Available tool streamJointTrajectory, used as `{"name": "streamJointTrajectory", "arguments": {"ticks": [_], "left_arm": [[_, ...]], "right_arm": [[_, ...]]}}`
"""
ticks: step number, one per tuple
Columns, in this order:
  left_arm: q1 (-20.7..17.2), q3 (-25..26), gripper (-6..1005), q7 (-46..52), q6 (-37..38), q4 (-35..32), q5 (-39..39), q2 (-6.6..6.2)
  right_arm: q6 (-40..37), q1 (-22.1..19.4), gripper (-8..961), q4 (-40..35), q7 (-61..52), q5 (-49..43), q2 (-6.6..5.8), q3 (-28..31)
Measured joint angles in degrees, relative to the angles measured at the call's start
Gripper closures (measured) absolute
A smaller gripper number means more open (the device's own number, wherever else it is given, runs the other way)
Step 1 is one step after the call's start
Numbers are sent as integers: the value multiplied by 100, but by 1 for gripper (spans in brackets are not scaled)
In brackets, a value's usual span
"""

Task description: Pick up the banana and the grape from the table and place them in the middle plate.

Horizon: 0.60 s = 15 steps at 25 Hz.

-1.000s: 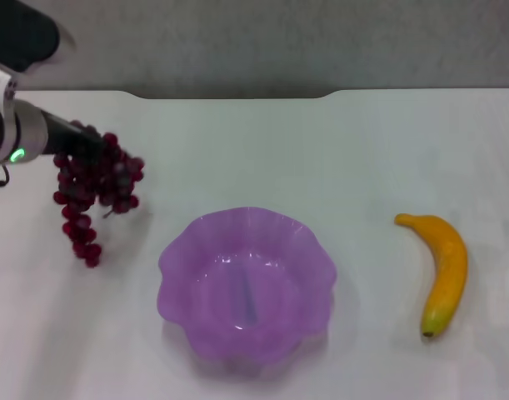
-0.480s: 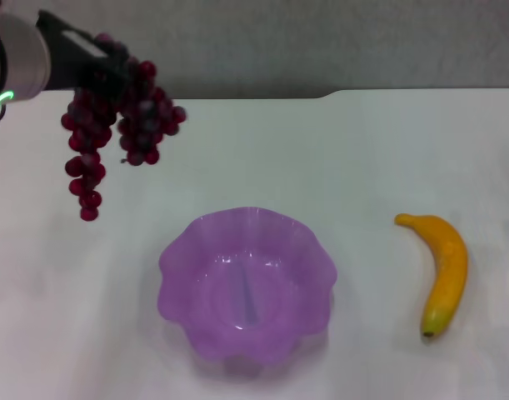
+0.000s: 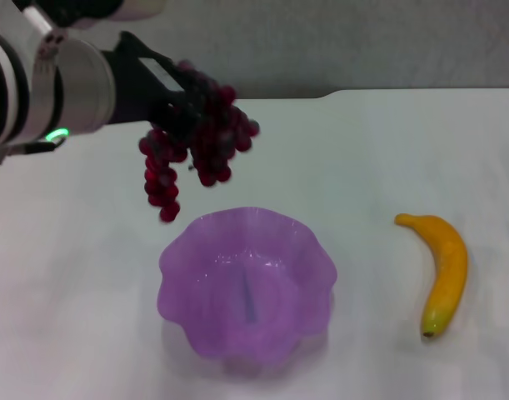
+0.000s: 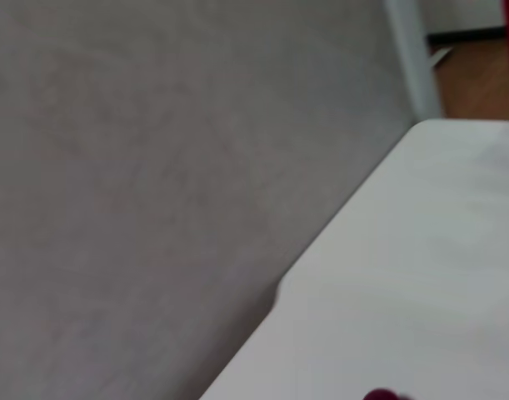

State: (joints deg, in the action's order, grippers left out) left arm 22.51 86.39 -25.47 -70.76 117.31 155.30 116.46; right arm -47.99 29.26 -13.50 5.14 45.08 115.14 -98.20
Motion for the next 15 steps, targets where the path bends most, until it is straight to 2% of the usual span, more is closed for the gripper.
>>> {"name": "streamJointTrajectory", "arguments": {"ticks": [7,11,15], "left_arm": [[-181,-181,934,-512,41,-176,-629,0],[-188,-403,935,-814,147,-640,-1005,-1],[-7,-457,937,-886,351,-1186,-1067,-1]], "right_arm": [[0,1,48,-10,0,0,0,3],[0,-5,48,-12,-1,0,0,4],[0,13,49,-13,-3,-1,0,4]]}}
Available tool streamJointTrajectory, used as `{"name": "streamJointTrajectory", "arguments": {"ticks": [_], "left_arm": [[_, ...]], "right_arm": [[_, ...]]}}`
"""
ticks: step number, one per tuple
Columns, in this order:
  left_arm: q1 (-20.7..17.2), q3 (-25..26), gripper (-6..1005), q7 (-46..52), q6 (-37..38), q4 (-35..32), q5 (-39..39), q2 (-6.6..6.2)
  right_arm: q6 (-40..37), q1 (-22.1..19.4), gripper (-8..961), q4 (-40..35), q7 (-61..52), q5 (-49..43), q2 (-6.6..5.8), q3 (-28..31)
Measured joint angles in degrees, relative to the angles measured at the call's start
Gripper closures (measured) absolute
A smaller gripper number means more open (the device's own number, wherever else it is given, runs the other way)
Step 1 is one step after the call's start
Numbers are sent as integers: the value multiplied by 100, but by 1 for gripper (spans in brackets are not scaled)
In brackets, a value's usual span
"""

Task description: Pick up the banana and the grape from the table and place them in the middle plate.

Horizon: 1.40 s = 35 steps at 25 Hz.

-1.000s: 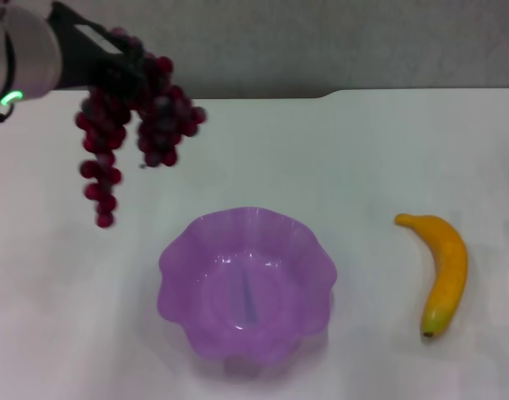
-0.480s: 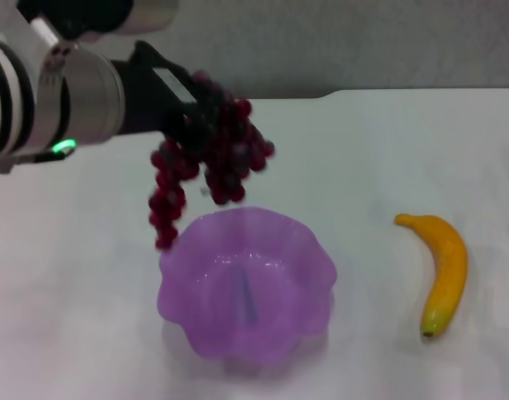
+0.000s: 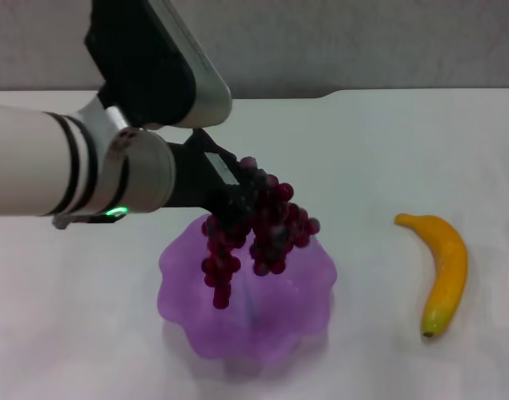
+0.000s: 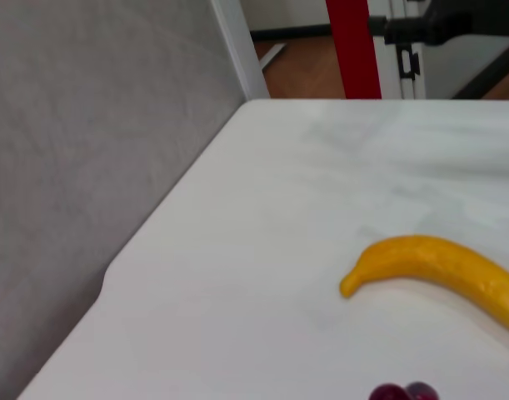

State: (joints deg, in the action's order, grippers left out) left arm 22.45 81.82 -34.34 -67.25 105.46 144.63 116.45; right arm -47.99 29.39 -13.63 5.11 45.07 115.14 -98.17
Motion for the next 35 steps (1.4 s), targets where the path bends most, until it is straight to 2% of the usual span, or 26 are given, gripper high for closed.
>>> {"name": "streamJointTrajectory", "arguments": {"ticks": [12,19,25,32,35], "left_arm": [[251,-551,936,142,1044,-1403,317,30],[480,-600,922,273,1390,-2209,212,39],[526,-555,910,461,1632,-2447,283,36],[532,-608,713,861,1764,-2485,726,37],[533,-635,473,944,1789,-2460,847,37]], "right_arm": [[8,17,50,1,-2,-4,0,0],[11,24,51,1,-2,-7,8,-18],[15,23,51,1,-2,-8,9,0],[18,11,52,1,-2,-7,3,0],[14,-9,52,1,-2,-5,1,0]]}}
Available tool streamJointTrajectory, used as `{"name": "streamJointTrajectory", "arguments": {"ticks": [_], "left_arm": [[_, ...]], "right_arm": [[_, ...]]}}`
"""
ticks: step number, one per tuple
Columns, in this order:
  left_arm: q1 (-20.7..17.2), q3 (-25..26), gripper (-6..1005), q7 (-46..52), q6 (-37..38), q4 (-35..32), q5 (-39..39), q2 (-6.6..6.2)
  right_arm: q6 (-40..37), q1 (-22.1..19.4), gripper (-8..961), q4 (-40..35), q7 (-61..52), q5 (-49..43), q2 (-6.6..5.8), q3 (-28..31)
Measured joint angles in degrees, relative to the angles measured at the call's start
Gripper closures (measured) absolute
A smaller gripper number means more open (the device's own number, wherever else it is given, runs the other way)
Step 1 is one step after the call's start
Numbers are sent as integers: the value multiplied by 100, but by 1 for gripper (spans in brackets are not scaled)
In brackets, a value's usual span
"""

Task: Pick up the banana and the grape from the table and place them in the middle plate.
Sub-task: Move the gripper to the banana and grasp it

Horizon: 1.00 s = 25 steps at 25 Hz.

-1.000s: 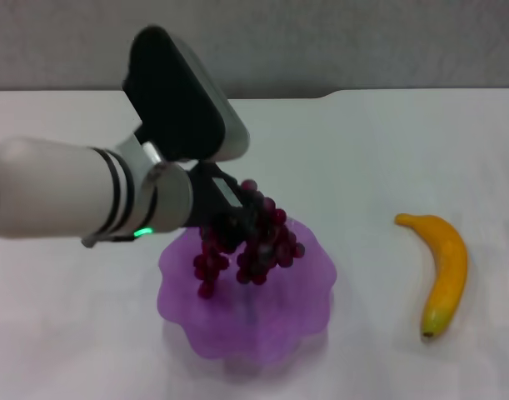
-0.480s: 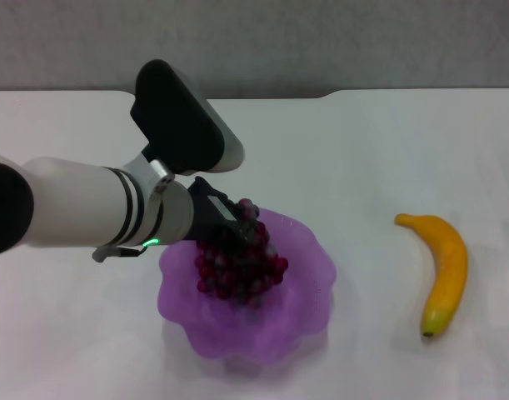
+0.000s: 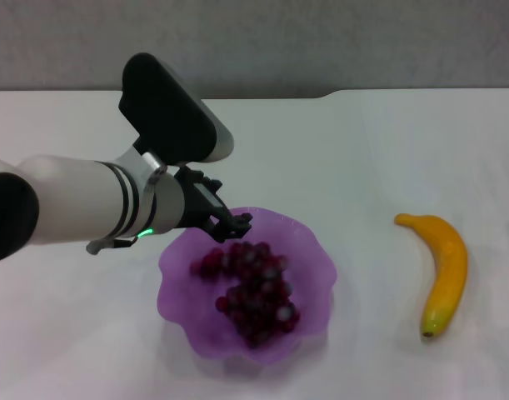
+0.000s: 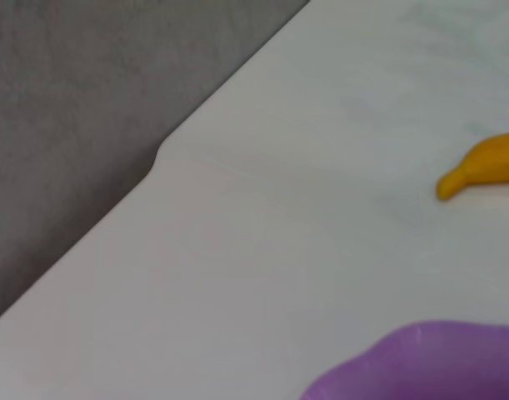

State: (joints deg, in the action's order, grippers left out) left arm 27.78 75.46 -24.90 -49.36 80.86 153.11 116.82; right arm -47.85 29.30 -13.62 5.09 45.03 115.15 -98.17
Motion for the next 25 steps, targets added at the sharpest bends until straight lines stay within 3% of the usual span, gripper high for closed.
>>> {"name": "streamJointTrajectory", "arguments": {"ticks": [5,9,16,20,25], "left_arm": [[-58,49,266,26,248,64,-115,-10],[-108,100,208,65,362,170,-129,-12],[-346,172,106,128,1624,75,-259,-11],[-335,217,106,-251,2447,-503,-1069,-47],[-213,244,107,-1492,3869,-1436,-2456,-50]], "right_arm": [[-5,-6,53,3,0,3,-2,0],[-8,-13,53,16,0,6,-2,0],[-12,-13,54,1,0,7,-2,0],[-21,-11,55,-1,0,6,-2,0],[-24,10,55,-1,0,6,-1,0]]}}
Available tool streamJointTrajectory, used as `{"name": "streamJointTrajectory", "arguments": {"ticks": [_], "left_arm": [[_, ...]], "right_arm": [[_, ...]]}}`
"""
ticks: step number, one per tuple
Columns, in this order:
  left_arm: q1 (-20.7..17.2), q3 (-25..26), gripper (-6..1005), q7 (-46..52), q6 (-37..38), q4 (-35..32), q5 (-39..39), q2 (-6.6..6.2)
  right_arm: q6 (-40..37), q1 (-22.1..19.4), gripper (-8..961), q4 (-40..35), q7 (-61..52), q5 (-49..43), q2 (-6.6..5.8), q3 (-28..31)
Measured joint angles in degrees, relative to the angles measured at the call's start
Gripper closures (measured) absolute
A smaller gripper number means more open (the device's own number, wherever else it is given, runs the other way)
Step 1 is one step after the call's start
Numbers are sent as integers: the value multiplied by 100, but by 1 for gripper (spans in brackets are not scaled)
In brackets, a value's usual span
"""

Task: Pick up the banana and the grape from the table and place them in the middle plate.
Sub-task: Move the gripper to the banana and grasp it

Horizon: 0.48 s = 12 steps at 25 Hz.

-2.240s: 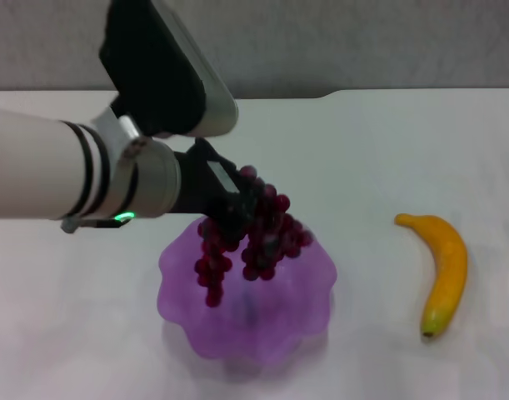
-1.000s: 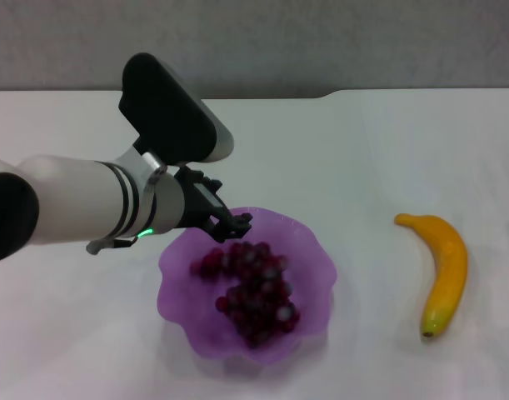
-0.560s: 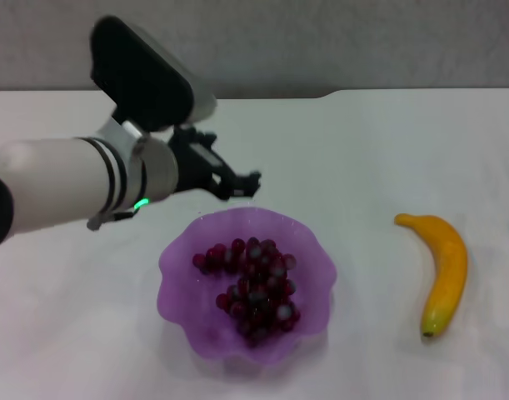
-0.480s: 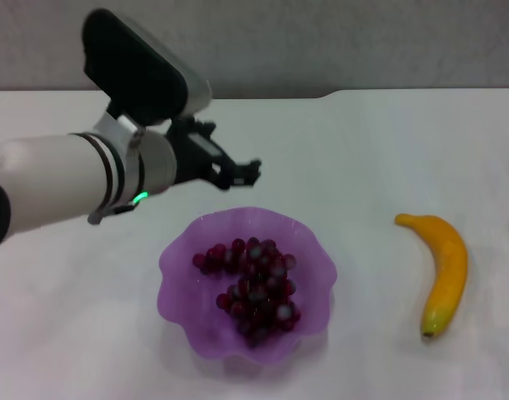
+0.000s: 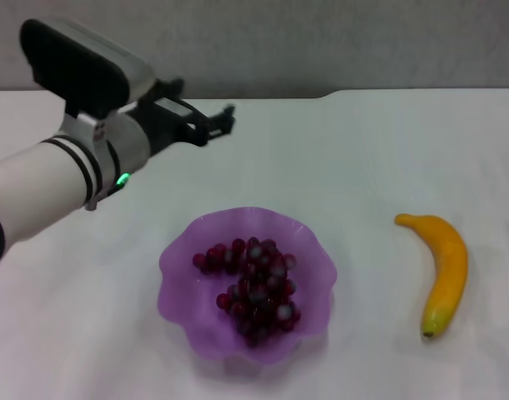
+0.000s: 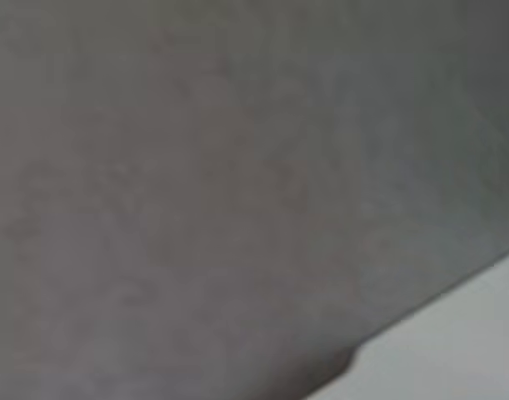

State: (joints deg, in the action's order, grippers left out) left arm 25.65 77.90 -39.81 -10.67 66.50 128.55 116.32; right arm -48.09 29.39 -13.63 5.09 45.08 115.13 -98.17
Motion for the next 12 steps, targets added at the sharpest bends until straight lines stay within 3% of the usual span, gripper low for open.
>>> {"name": "streamJointTrajectory", "arguments": {"ticks": [4,5,7,12], "left_arm": [[181,-30,107,-233,678,-569,-351,12],[351,-48,108,-212,1310,-1069,-577,16],[428,-62,108,-178,1614,-1284,-645,18],[640,-381,108,446,2780,-1942,-557,5]], "right_arm": [[0,13,56,1,0,0,0,0],[0,17,56,1,0,0,0,0],[0,27,56,0,0,0,0,0],[0,52,56,-12,0,0,0,0]]}}
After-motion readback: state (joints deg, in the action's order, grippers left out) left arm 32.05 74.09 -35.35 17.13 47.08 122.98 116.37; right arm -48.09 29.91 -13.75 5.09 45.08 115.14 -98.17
